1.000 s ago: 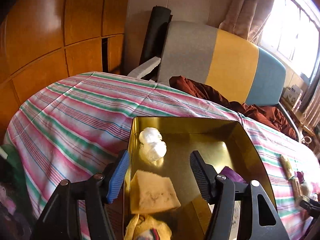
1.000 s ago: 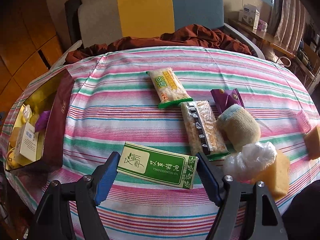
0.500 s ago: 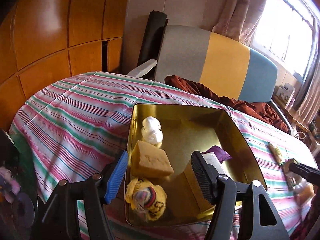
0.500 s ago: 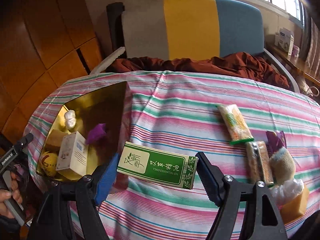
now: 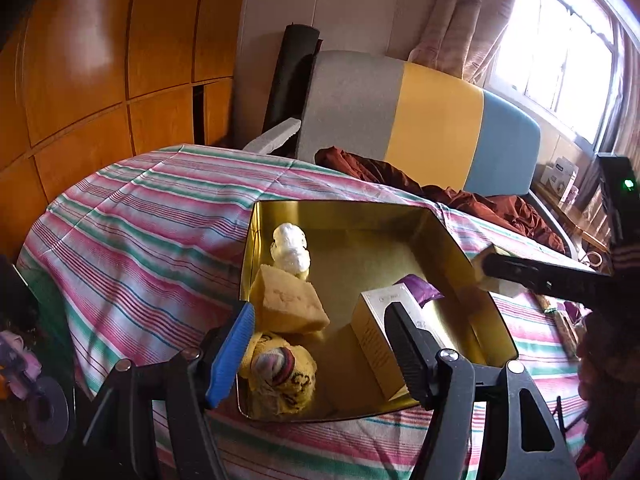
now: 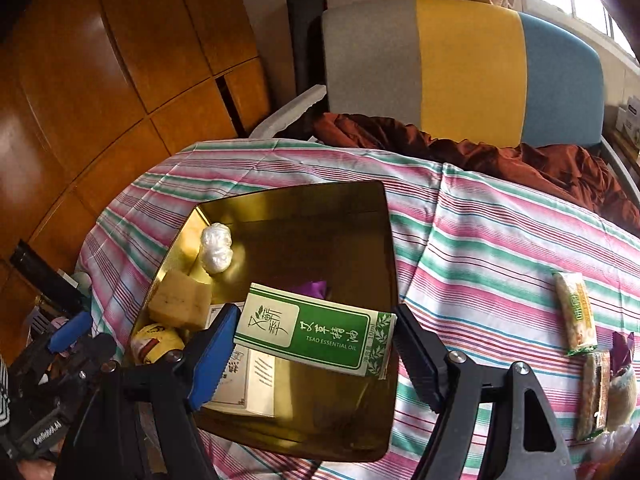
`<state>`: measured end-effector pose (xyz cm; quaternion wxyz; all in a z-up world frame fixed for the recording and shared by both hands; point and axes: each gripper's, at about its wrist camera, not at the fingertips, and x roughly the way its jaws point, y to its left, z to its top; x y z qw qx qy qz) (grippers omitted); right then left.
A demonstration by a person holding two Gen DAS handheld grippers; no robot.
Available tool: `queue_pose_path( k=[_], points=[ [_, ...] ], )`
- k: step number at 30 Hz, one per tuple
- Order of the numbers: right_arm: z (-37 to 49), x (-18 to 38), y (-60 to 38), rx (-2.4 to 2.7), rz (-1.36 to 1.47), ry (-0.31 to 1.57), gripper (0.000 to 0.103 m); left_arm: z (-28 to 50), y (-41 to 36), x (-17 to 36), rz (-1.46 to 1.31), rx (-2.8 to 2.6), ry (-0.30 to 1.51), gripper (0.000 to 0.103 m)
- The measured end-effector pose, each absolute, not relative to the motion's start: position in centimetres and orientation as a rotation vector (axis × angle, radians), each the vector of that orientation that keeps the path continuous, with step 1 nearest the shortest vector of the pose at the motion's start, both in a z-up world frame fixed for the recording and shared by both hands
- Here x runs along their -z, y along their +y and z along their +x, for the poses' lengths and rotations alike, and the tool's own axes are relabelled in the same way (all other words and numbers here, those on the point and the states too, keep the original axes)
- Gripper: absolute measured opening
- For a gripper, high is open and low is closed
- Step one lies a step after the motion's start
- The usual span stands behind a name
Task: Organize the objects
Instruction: 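Carry the green box into the gold tray and open the right gripper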
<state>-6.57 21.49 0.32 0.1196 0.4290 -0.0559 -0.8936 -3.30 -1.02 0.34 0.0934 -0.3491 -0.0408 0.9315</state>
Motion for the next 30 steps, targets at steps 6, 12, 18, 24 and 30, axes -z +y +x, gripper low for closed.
queue_pose_path(
  k=[6, 12, 18, 24, 30],
  points=[
    [-9.1, 0.3, 18.2, 2.554, 1.276, -0.119, 0.078, -3.0, -1.1, 0.4, -1.066, -2.755, -0.122, 0.068],
    [-11.7, 0.7, 16.1, 2.521, 1.277, -0.145, 0.079, -2.9, -1.6, 0.9, -1.082, -2.751, -0.138, 0.068],
    [-13.2, 0.7, 15.1, 2.487, 1.283, -0.175, 0.086, -2.9, -2.2, 1.6, -1.114, -2.75, -0.158, 0.068],
    [-12.9, 0.9, 15.0, 2.479, 1.294, -0.175, 0.086, -2.9, -2.4, 1.6, -1.117, -2.75, -0.16, 0.069],
    [-10.5, 0.7, 16.5, 2.536, 1.275, -0.129, 0.086, -2.8, -1.6, 1.7, -1.121, -2.732, -0.138, 0.069]
  ],
)
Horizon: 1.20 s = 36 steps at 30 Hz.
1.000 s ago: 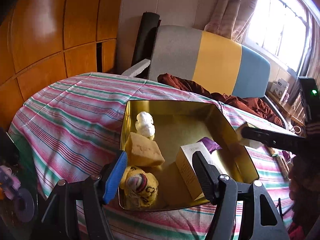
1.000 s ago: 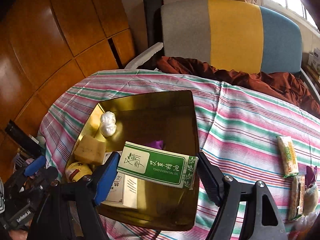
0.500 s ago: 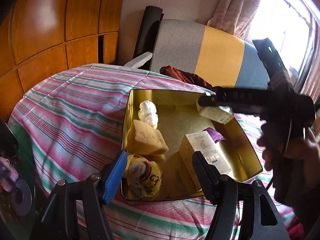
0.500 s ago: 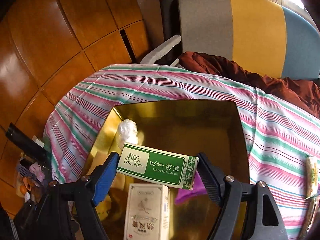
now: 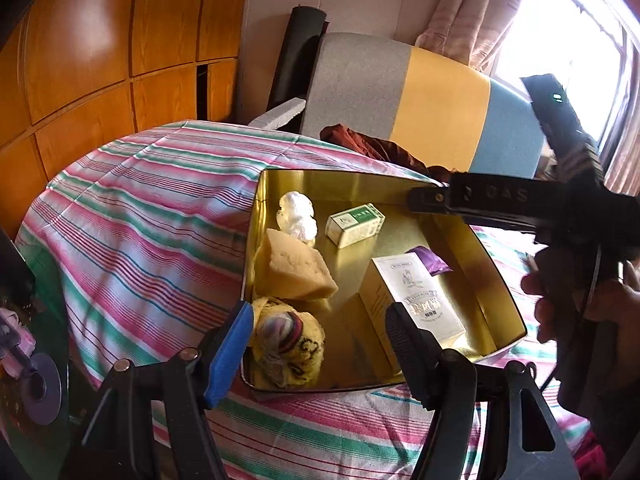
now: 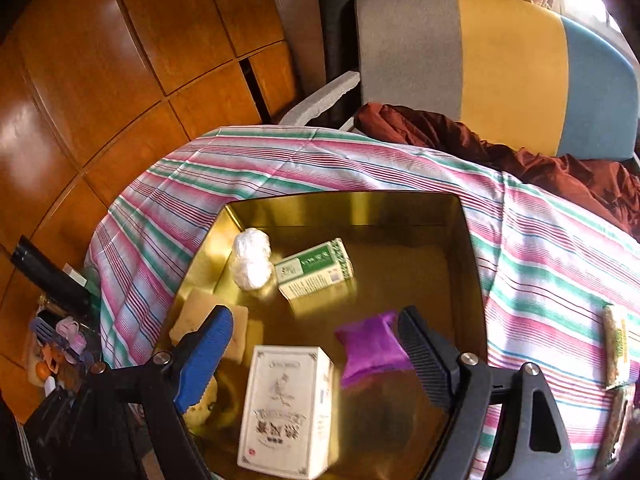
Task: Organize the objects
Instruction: 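Carry the green box into the gold tray and open the right gripper, then move both grippers back from the tray to the pile of items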
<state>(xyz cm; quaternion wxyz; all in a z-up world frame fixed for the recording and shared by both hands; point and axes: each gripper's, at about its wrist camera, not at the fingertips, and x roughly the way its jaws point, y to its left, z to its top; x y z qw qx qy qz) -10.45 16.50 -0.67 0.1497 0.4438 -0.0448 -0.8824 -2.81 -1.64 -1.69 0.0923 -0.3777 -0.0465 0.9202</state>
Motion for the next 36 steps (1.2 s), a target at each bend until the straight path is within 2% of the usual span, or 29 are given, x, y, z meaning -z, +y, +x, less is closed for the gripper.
queue_pose_path(
  k=[11, 25, 32, 33, 36],
  points=[
    [-4.2, -0.4, 25.1, 2.719, 1.244, -0.149, 0.087, -1.9, 1.0, 0.3, -1.055, -2.697, -0.033, 0.071],
    [3.2, -1.8, 45.5, 3.112, 1.343, -0.473, 0.087, -1.2, 8.9, -1.8, -0.949, -2.54, 0.117, 0.073],
    [7.9, -1.1, 55.3, 3.311, 1.297, -0.863, 0.087, -0.3, 15.5, -2.3, -0.905, -2.385, 0.208, 0.073],
    [8.7, -0.4, 56.3, 3.321, 1.287, -0.951, 0.088, -0.3, 16.4, -2.2, -0.906, -2.361, 0.217, 0.073],
    [10.6, 1.8, 59.3, 3.188, 1.242, -1.378, 0.09, 0.0, 19.8, -1.3, -0.925, -2.28, 0.257, 0.073]
  ],
)
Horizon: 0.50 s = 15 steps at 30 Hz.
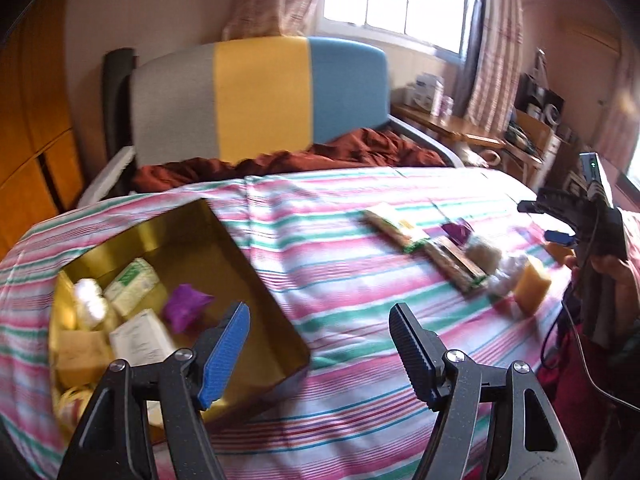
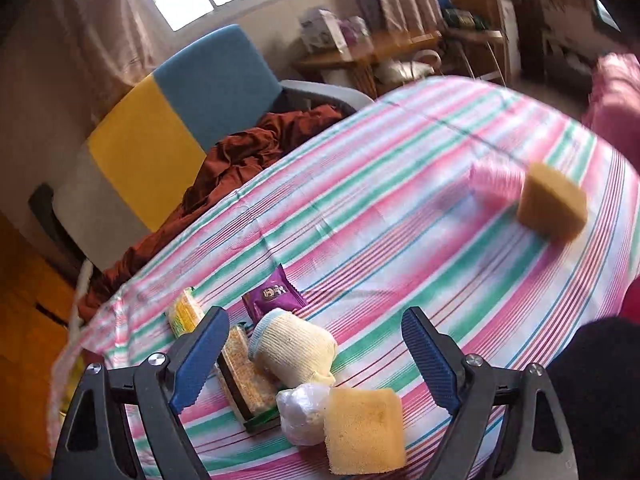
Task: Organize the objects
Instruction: 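Move both grippers back from the tray to the pile of items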
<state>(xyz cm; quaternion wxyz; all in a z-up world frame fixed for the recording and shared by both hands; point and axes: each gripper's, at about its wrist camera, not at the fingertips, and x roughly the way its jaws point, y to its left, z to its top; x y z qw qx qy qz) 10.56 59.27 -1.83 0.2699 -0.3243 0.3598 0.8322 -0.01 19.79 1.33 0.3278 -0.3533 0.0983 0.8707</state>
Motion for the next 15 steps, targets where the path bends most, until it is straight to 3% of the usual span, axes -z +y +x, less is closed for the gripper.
queue_pose_path(
  k=[5, 15],
  points=[
    [11.3, 2.0, 59.8, -2.261, -0.823, 1.061, 0.091, 0.0, 24.9, 1.2, -0.999, -2.173, 0.314, 0.073],
    [10.4, 2.1, 59.0, -2.323, -0.859, 1.073, 0.091, -1.6, 34.8, 4.2, -1.096, -2.005, 0.363, 0.073]
  ],
)
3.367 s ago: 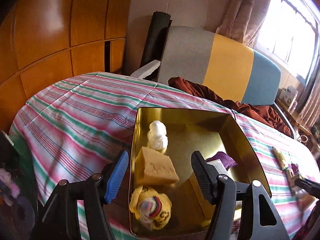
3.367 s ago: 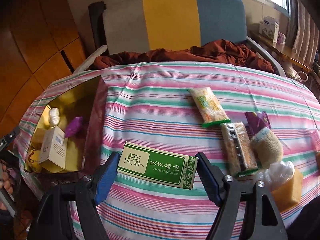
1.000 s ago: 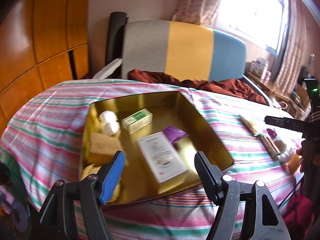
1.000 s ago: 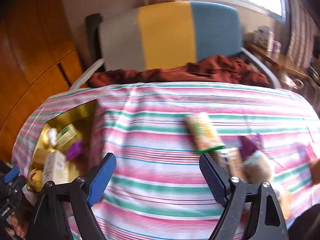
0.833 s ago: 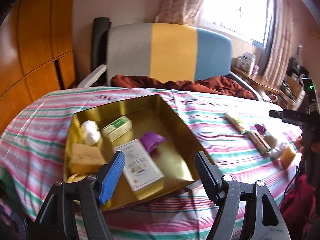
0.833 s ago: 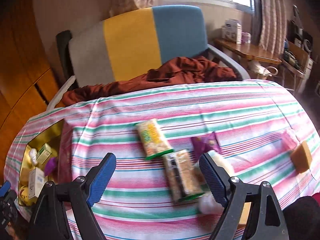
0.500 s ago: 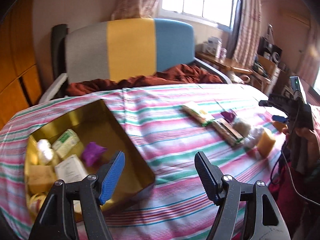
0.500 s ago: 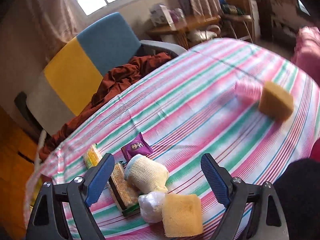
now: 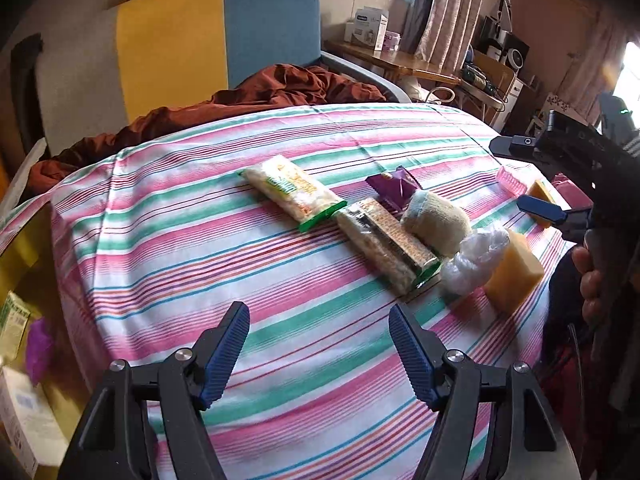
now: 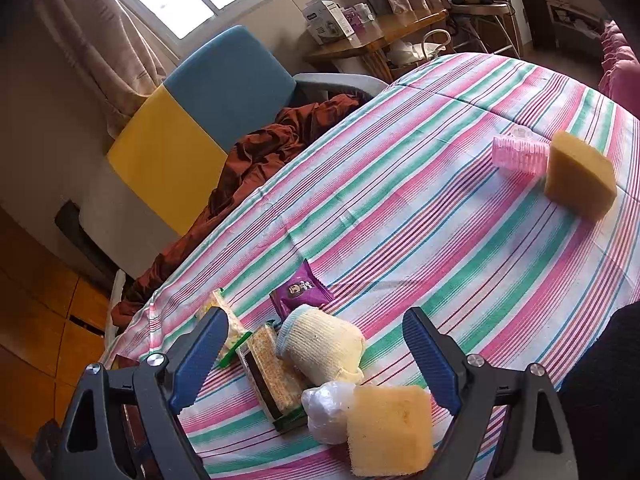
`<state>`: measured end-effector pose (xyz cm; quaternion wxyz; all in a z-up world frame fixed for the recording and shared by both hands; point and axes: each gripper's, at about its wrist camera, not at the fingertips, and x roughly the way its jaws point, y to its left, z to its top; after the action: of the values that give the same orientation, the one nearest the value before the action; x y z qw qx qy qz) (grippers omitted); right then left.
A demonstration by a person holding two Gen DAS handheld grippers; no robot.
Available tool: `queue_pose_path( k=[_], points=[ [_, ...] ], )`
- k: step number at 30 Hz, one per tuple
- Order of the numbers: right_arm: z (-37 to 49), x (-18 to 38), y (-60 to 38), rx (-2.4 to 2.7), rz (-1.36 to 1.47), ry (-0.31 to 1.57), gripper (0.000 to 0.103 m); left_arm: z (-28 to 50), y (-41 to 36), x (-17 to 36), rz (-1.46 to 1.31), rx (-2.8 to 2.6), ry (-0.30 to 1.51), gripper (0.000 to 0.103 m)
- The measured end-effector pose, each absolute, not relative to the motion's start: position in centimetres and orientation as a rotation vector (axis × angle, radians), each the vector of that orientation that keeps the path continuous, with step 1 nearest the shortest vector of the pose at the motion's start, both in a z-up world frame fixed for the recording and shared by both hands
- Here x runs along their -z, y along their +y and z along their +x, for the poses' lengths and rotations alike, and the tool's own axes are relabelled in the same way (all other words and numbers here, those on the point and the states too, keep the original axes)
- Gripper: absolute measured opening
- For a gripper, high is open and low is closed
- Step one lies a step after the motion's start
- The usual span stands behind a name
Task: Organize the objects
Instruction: 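Move both grippers back from the tray to the pile of items, then grasp the clear cracker packet with the black strip with the left gripper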
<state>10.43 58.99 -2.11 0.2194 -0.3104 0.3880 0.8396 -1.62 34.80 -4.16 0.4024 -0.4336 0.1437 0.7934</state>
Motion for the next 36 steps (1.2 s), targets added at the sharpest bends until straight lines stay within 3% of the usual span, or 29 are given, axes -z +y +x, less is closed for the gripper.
queue_pose_path(
  k=[12, 19, 24, 36],
  points=[
    [10.6, 2.2, 59.2, -2.347, -0.84, 1.133, 0.091, -3.1, 44.2, 6.7, -1.199, -1.927, 0.364, 0.073],
    [11.2, 2.5, 59.8, -2.333, -0.802, 1.218, 0.091, -4.3, 47.3, 9.2, -1.225, -1.937, 0.456, 0.071],
    [11.2, 2.9, 60.1, -2.32, -0.804, 1.258, 0.091, -4.1, 44.8, 9.2, -1.134, -1.934, 0.441, 0.054],
    [11.1, 3.4, 60.1, -2.291, -0.835, 1.282, 0.091, 0.0, 31.4, 9.2, -1.021, -2.002, 0.393, 0.054]
  ],
)
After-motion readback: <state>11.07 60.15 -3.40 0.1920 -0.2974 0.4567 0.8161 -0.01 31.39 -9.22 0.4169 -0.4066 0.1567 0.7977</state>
